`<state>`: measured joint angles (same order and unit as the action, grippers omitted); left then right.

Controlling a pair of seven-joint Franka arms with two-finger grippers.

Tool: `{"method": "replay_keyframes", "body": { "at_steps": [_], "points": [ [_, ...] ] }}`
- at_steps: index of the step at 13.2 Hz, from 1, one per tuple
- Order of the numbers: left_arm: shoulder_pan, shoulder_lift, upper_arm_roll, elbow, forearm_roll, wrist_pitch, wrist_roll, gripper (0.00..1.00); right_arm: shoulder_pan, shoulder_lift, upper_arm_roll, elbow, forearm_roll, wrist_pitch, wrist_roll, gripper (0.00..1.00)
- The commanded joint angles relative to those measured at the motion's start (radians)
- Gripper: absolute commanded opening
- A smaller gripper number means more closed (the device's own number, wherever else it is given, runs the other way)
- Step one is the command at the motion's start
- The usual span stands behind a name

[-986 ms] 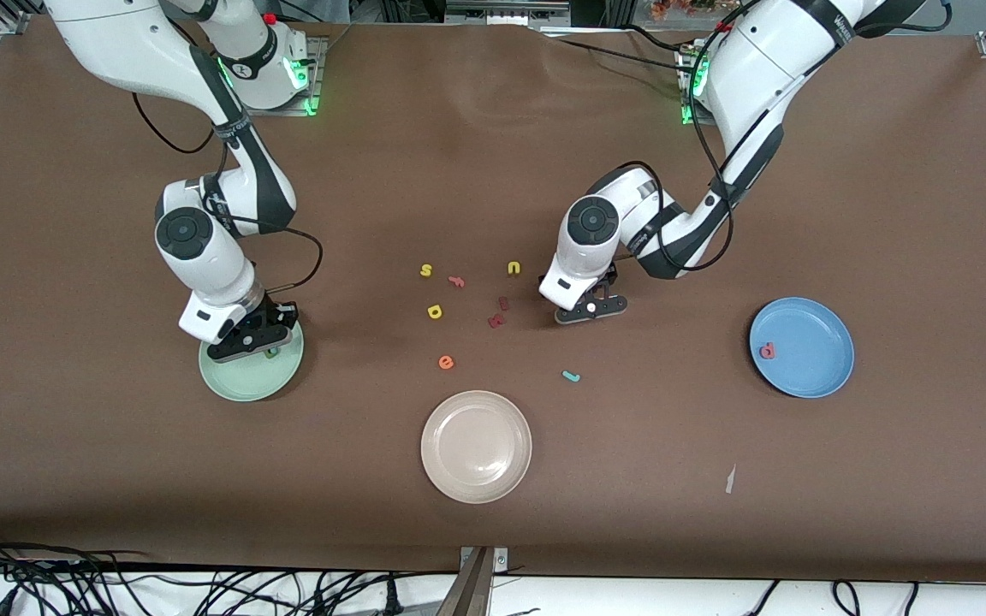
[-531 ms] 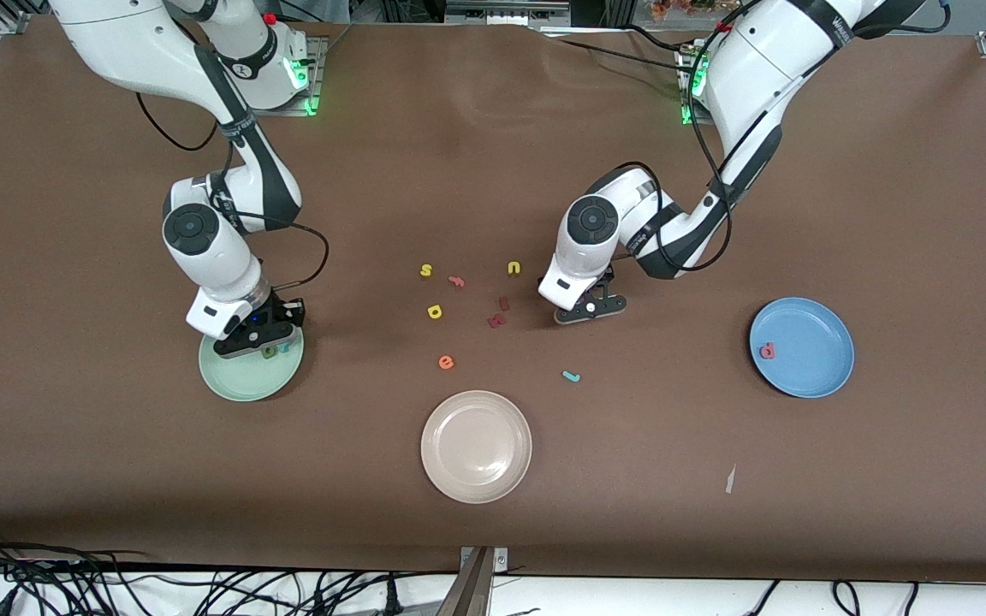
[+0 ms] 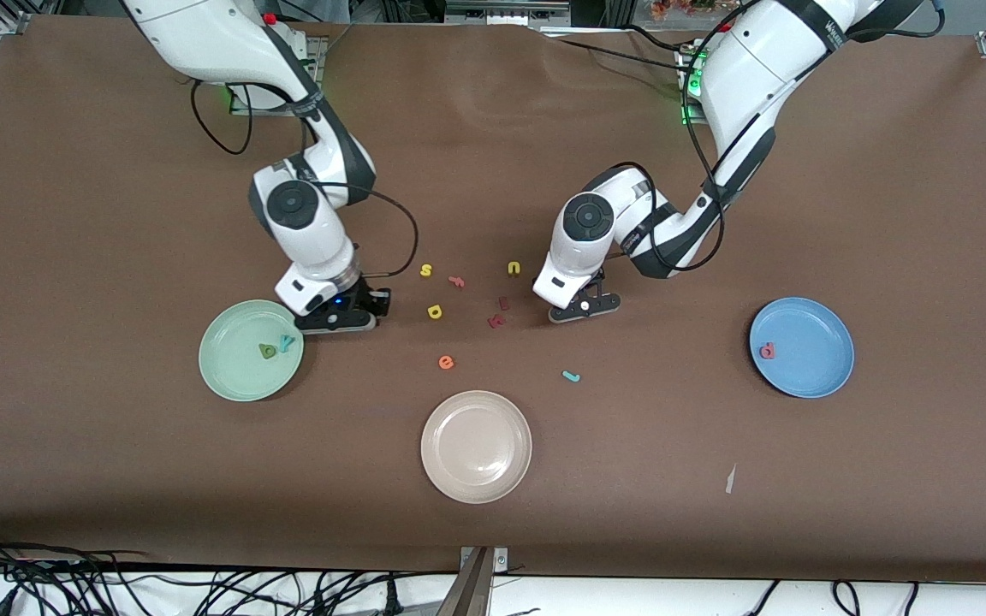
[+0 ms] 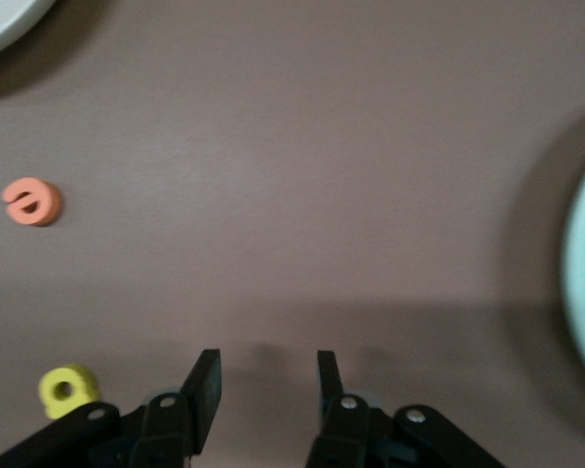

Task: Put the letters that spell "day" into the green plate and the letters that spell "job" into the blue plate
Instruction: 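Release the blue o on the blue plate while the right gripper grasps the yellow letter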

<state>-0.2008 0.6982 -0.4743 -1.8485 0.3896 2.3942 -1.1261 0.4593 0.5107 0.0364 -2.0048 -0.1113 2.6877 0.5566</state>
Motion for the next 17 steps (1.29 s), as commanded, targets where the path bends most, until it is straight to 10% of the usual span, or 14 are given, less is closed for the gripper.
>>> {"method": "replay_keyframes", "body": {
  "at_steps": [1,17],
  "points": [
    [-0.011,0.014,0.008,0.009,0.034,-0.006,-0.020,0.00,0.033,0.061,0.008,0.075,0.013,0.006,0.074,0.48],
    [0.584,-0.123,-0.003,0.017,0.017,-0.158,1.137,0.00,0.159,0.143,0.007,0.135,-0.087,0.046,0.105,0.49]
  ]
}}
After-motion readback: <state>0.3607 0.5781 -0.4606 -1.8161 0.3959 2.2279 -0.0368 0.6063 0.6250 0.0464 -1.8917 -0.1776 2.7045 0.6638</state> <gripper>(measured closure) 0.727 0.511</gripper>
